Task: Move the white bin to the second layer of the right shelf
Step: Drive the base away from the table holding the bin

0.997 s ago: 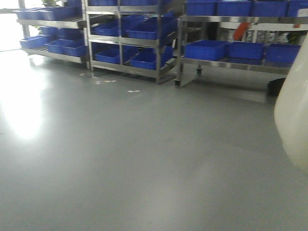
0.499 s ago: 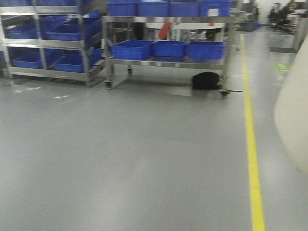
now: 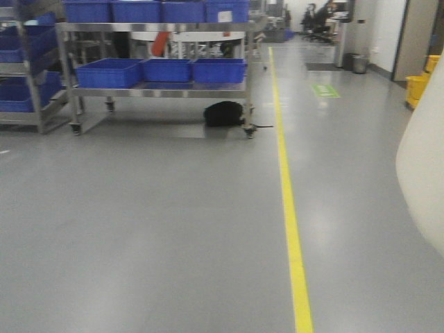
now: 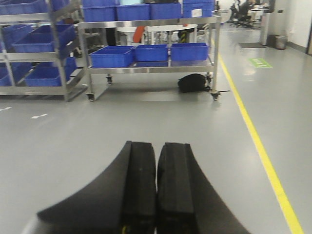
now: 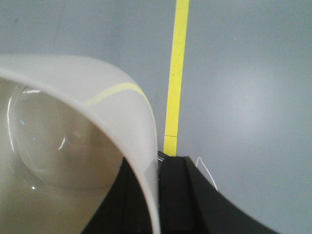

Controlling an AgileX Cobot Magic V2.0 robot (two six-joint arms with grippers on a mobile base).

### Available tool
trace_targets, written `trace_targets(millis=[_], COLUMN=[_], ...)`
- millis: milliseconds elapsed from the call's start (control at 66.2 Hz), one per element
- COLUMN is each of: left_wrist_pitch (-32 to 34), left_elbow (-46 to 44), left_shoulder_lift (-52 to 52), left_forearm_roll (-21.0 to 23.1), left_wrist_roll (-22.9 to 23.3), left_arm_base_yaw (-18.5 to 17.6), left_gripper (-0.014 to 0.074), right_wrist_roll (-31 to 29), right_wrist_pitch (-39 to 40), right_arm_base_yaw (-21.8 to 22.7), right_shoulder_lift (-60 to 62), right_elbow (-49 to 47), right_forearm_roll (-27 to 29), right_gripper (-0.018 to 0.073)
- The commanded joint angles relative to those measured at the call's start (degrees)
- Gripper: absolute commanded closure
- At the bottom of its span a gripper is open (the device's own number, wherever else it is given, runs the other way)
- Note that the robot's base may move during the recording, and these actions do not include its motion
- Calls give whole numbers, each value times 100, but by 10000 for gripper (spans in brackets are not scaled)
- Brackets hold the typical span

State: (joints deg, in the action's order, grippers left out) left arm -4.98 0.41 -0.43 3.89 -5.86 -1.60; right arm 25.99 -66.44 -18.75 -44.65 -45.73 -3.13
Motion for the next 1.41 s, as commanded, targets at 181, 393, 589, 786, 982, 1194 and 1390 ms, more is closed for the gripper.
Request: trace_targets(millis=[181,393,589,786,982,1194,1390], left_wrist_pitch=[498,498,498,498,498,498,498], left_elbow=[213,213,213,213,213,213,213], left_shoulder_lift=[-98,-98,-98,-98,-98,-98,-98], left_forearm_roll=[35,35,35,35,35,35,35], left_wrist_roll=[15,15,15,15,15,15,15], left_arm_base_yaw=[-19,-19,-19,-19,-19,-19,-19], left_gripper=[512,512,512,512,512,512,512], right_wrist_roll=[-47,-47,-47,-47,-47,-47,-47], right_wrist_pitch=[289,289,289,289,294,294,294], right_arm_base_yaw=[29,29,29,29,29,29,29], right_shoulder_lift=[29,29,29,29,29,29,29], right_elbow=[-157,-157,-157,-157,-157,-157,-157], right_forearm_roll=[-32,-16,-16,-16,-16,-16,-16], right_gripper=[490,490,490,490,490,490,490])
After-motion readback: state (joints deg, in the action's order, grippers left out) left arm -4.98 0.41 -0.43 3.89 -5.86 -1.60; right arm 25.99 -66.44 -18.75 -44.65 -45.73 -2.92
